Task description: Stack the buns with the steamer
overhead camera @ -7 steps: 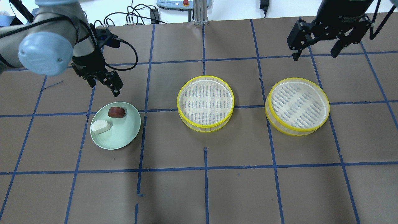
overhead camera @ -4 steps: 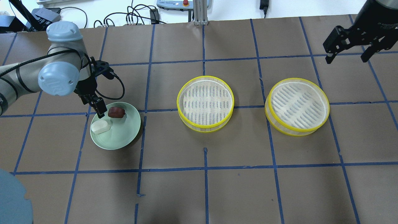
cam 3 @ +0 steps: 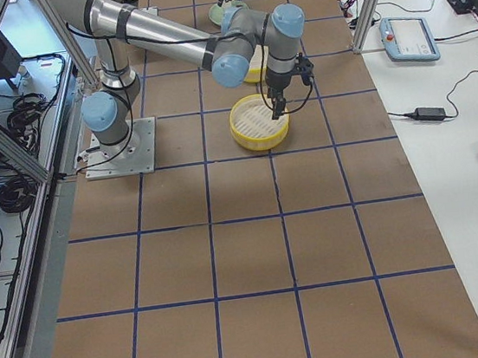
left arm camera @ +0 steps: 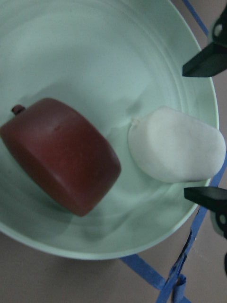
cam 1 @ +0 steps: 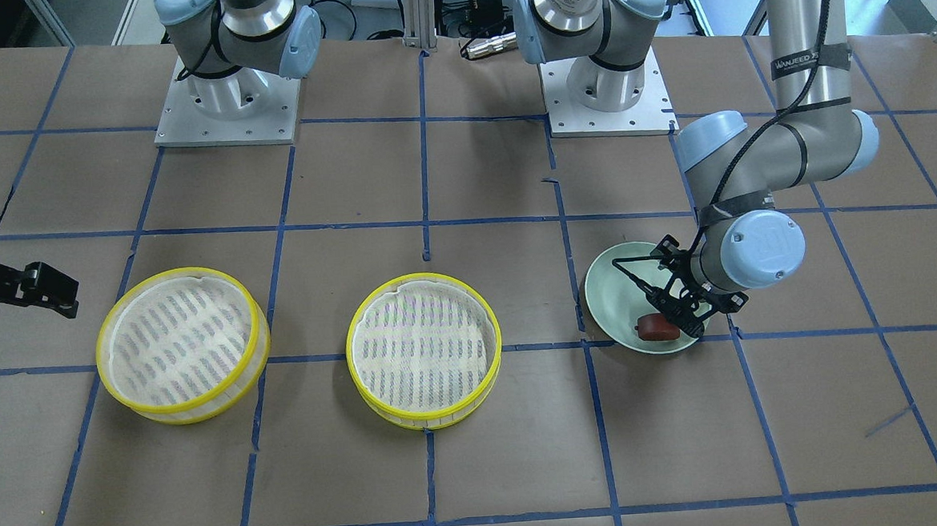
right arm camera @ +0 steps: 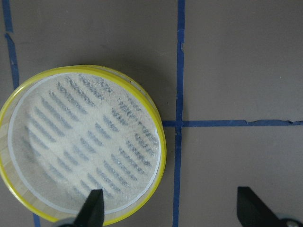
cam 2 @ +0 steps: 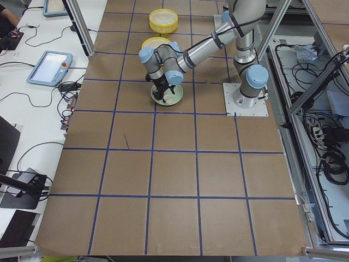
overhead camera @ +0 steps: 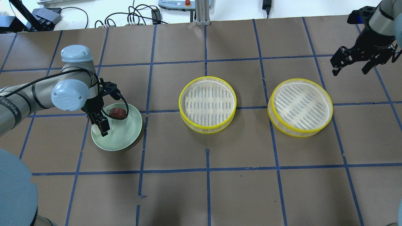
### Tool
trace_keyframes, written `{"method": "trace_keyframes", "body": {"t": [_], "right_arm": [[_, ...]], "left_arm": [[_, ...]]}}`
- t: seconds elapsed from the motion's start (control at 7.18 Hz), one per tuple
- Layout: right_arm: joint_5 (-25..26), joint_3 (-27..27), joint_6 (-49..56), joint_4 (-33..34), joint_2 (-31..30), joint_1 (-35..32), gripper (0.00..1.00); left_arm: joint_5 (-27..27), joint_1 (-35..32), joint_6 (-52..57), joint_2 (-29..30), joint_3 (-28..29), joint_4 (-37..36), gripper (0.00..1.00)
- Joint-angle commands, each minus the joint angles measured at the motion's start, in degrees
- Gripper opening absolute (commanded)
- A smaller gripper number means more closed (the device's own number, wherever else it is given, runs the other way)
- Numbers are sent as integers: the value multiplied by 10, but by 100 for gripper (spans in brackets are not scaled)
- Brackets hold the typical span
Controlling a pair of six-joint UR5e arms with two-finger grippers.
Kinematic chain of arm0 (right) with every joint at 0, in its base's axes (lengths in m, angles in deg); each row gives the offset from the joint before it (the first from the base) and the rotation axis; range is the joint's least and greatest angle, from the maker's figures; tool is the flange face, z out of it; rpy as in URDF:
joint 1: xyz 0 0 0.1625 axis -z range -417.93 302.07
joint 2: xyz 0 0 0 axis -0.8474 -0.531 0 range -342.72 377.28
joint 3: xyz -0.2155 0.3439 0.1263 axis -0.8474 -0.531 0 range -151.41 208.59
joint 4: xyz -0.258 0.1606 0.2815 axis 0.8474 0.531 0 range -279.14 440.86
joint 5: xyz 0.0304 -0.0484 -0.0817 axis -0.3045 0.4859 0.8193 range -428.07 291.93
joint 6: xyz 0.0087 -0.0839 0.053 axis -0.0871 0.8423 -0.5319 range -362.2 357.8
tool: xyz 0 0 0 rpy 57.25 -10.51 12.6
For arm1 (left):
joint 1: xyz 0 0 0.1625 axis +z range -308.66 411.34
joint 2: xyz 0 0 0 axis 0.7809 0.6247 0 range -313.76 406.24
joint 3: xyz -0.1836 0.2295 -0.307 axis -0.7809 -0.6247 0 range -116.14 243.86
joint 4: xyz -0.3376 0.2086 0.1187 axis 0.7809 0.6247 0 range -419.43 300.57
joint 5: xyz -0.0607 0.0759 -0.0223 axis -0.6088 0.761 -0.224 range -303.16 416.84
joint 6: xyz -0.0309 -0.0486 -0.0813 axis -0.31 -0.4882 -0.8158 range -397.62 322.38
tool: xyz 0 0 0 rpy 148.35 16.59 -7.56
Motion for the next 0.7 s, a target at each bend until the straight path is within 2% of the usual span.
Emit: {"method": "trace_keyframes", "body": {"t": [0.0,0.14,0.28,0.42,0.56], "right_arm": [[7,42,1,59,5,2,100],[4,43,0,68,14,2,100],[0,47,0,75,39,2,100],[-1,60,0,73,47,2,98],[-2,82,1,102,48,1,97]], "left_arm": [[0,-1,1,3,0,-2,3],[-4,-1,-5,2,7,-4,3],[-43,0,-27,-5,16,-3,2],[-67,-1,-87,-17,44,37,2],[-95,-7,-136,-31,80,98,3]]}}
